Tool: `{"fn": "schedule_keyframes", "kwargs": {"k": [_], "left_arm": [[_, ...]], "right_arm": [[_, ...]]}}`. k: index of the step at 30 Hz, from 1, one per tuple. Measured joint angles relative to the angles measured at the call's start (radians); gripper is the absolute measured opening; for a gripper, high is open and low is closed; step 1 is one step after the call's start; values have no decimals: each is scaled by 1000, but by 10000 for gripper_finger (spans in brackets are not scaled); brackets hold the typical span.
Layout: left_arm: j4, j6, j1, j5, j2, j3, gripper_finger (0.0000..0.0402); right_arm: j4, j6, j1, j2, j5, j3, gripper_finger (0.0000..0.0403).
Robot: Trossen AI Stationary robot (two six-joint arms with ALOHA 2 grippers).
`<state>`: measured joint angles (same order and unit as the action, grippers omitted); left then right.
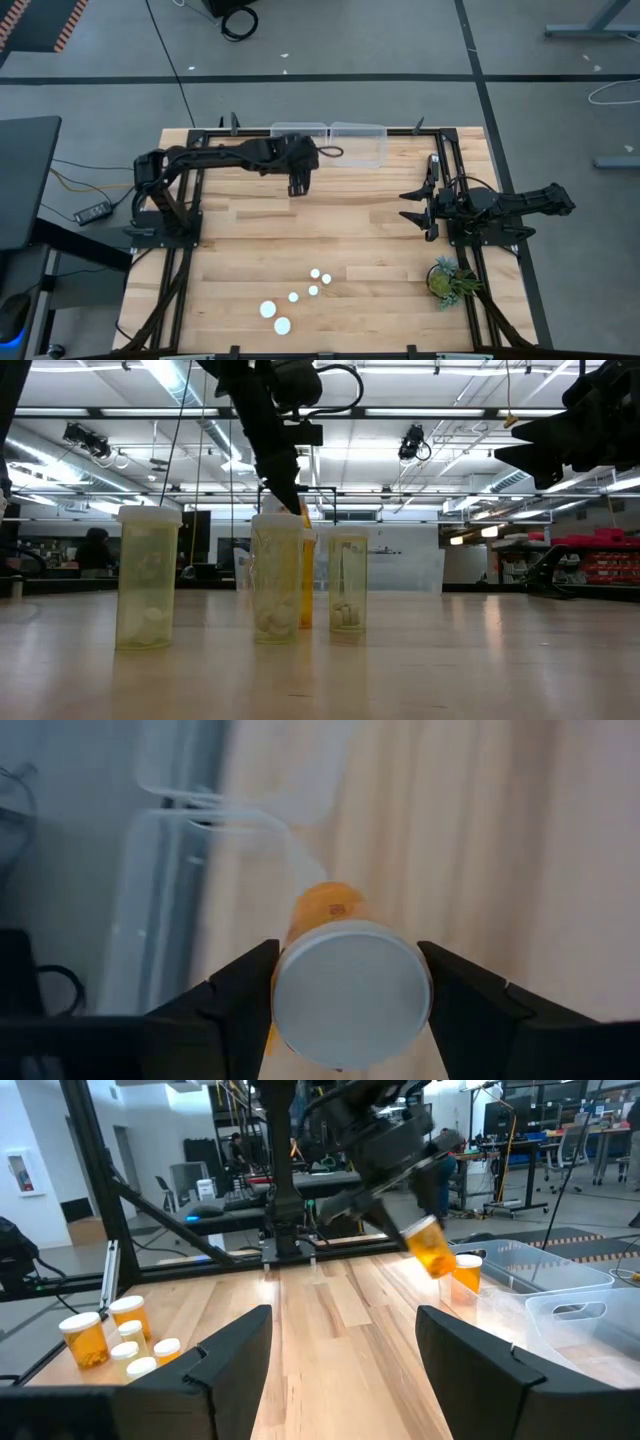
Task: Pick and place medicine bottles into bin by pill shape (circle, oval)
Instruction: Put the large orange pill bottle into the left transparent bin
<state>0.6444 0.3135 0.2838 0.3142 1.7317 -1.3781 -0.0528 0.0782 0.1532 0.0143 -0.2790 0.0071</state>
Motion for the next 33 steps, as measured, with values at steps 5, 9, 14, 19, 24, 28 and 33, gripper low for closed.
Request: {"fn": "schedule_keyframes", "kwargs": {"k": [5, 9, 14, 19, 24, 28, 33], "left_arm": [[-111, 63, 60, 0, 0, 0, 230], [-209, 120, 116, 0, 0, 0, 231], [-320, 179, 198, -35, 0, 0, 231], [-441, 209, 297, -194, 6, 4, 231], [-517, 159, 392, -343, 30, 10, 231], [-504, 91, 448, -447, 66, 11, 230], [-410, 33, 474, -508, 87, 11, 226]], "right_arm": [[0, 0, 0, 0, 0, 0, 255], [0, 0, 0, 0, 0, 0, 255], [0, 0, 0, 0, 0, 0, 255], [0, 0, 0, 0, 0, 0, 255], [0, 0, 0, 0, 0, 0, 255], [0, 0, 0, 0, 0, 0, 255], [0, 0, 0, 0, 0, 0, 255]]}}
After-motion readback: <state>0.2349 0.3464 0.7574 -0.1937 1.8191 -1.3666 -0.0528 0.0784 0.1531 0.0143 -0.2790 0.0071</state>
